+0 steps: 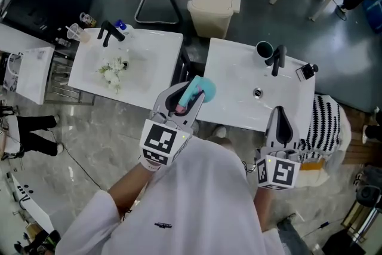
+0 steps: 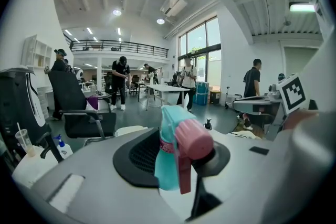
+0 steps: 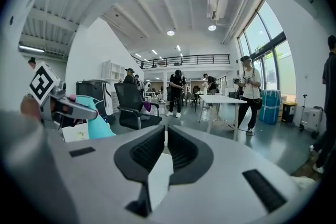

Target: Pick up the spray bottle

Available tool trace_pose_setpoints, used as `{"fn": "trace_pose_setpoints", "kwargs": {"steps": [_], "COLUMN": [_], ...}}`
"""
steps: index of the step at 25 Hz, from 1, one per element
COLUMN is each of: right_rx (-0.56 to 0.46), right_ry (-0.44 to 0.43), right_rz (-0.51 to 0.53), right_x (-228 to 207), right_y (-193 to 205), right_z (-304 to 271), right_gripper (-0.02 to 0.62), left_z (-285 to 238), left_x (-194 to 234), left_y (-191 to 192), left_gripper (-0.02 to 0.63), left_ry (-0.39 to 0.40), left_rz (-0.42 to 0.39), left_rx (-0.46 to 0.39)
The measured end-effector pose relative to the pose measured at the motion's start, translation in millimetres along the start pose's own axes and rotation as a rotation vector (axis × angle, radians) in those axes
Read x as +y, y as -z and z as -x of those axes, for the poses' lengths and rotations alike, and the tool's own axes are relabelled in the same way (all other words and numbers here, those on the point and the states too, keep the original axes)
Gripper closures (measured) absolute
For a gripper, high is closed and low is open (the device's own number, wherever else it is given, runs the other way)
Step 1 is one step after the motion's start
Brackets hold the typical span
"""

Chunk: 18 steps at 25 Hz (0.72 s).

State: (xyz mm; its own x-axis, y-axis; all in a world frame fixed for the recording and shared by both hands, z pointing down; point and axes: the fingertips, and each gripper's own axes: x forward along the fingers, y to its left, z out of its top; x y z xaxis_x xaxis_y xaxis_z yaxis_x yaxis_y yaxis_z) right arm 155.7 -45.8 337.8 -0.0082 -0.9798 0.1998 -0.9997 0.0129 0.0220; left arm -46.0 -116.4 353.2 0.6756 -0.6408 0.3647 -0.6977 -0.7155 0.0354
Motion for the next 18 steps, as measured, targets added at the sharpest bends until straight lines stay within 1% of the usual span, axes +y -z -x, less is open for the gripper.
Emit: {"fn": "trace_pose_setpoints", "kwargs": {"steps": [9, 18], "right_rx": [-0.017, -0.012], "right_ry": [-0.001, 0.011], "right_rz": [-0.013, -0.025], "right_x": [-3, -6], "right_y": [-4, 1], "right_z": [2, 10], "right_gripper": [0.588, 0.588], "left_z": [-1, -4], "left_x": [-9, -16], "left_y": [0, 3], "left_gripper": [0.469, 0.469], "left_ry": [0.009, 0.024], "left_rz": [-0.016, -0.031], "left_rx": [0.01, 0.021]}}
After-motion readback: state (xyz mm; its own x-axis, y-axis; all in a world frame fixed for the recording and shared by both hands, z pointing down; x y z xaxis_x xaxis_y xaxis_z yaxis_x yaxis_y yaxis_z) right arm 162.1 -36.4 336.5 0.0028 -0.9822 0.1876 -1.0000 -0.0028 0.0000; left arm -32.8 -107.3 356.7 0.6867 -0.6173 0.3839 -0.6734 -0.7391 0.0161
